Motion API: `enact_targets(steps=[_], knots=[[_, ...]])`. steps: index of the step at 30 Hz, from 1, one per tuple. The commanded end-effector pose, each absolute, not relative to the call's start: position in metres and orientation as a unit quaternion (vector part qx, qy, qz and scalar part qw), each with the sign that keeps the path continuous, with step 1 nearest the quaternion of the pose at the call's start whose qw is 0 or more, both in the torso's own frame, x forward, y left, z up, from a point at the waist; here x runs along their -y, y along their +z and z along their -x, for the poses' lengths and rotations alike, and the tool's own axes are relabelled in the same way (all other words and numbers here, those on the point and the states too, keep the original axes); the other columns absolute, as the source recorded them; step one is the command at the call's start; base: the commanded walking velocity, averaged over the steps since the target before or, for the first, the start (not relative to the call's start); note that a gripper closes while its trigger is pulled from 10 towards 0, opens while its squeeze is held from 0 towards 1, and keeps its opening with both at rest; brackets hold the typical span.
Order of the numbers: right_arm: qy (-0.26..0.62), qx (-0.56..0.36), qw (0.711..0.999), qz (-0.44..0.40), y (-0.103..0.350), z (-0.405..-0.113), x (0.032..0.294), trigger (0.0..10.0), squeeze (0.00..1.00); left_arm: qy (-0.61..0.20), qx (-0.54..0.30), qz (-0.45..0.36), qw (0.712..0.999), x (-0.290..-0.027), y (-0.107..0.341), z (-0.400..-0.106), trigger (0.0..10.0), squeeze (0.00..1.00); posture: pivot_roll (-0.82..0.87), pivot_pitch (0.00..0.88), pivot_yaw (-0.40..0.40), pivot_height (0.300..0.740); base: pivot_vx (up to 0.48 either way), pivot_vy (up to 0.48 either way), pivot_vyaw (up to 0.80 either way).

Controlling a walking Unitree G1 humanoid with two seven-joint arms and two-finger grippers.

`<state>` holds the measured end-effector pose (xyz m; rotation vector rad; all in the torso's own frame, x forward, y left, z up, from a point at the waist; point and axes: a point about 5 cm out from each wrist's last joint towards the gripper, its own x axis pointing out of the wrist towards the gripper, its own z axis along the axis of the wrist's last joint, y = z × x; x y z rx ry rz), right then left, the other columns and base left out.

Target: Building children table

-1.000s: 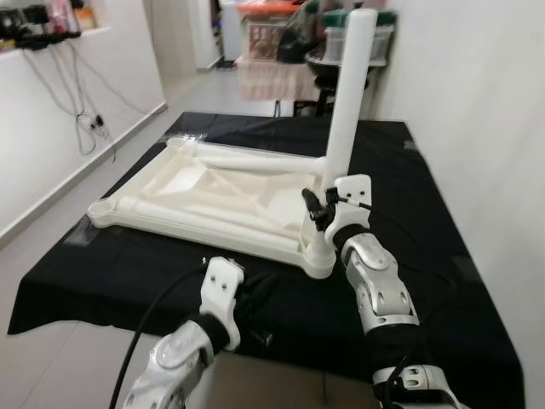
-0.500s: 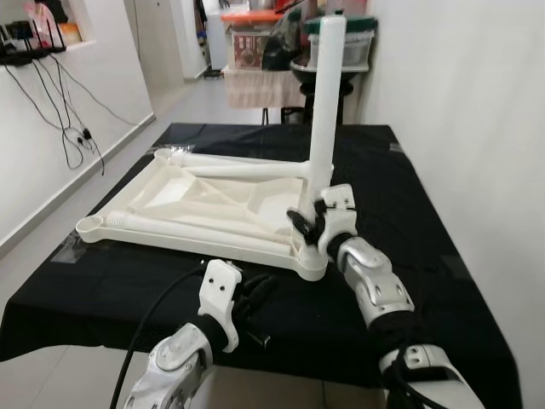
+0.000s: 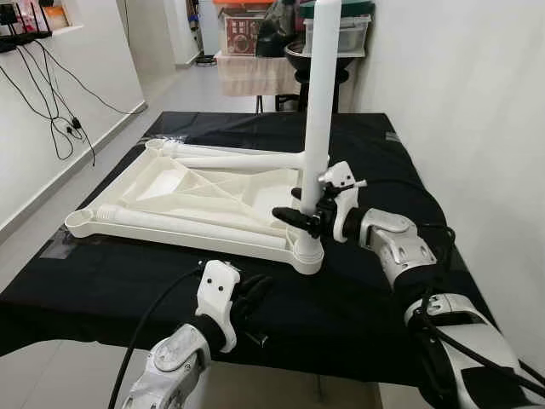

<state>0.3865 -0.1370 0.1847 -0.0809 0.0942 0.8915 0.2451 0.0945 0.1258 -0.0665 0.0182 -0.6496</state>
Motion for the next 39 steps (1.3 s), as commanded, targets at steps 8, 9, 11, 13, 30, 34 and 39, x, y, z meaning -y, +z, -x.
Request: enact_targets(steps=[8,9,11,13,30,34,39], knots=[[0.432,-0.075,0.899,0.006,0.164,-0.38,0.157,0.0,0.0,-0.32,0.014,-0.001,0.947,-0.09,0.133,-0.235,10.0,0.0,0.01,0.009,-0.031,0.74,0.0,0.0,0.0],[0.432,-0.075,0.899,0.006,0.164,-0.38,0.157,0.0,0.0,-0.32,0.014,-0.001,0.947,-0.09,0.133,-0.235,10.0,0.0,0.01,0.009,-0.031,0.74,0.0,0.0,0.0],[0.424,-0.079,0.902,-0.001,0.153,-0.373,0.165,0.0,0.0,-0.321,0.018,-0.002,0.947,-0.089,0.135,-0.234,10.0,0.0,0.01,0.013,-0.033,0.74,0.0,0.0,0.0],[0.411,-0.088,0.907,-0.007,0.145,-0.369,0.172,0.0,0.0,-0.321,0.02,-0.001,0.947,-0.089,0.136,-0.234,10.0,0.0,0.01,0.013,-0.033,0.74,0.0,0.0,0.0],[0.125,-0.18,0.976,-0.007,0.113,-0.353,0.15,0.0,0.0,-0.331,0.015,0.024,0.943,-0.089,0.136,-0.238,10.0,0.0,-0.02,0.014,-0.015,0.74,0.0,0.0,0.0],[0.144,-0.163,0.976,-0.027,0.125,-0.362,0.143,10.0,0.0,-0.327,0.015,0.025,0.945,-0.089,0.136,-0.239,10.0,0.0,-0.02,0.006,-0.018,0.74,0.0,0.0,0.0],[0.223,-0.108,0.968,-0.045,0.15,-0.368,0.139,10.0,1.0,-0.331,0.013,0.027,0.943,-0.088,0.135,-0.24,10.0,0.0,-0.02,0.0,-0.02,0.74,0.0,0.0,0.0]])
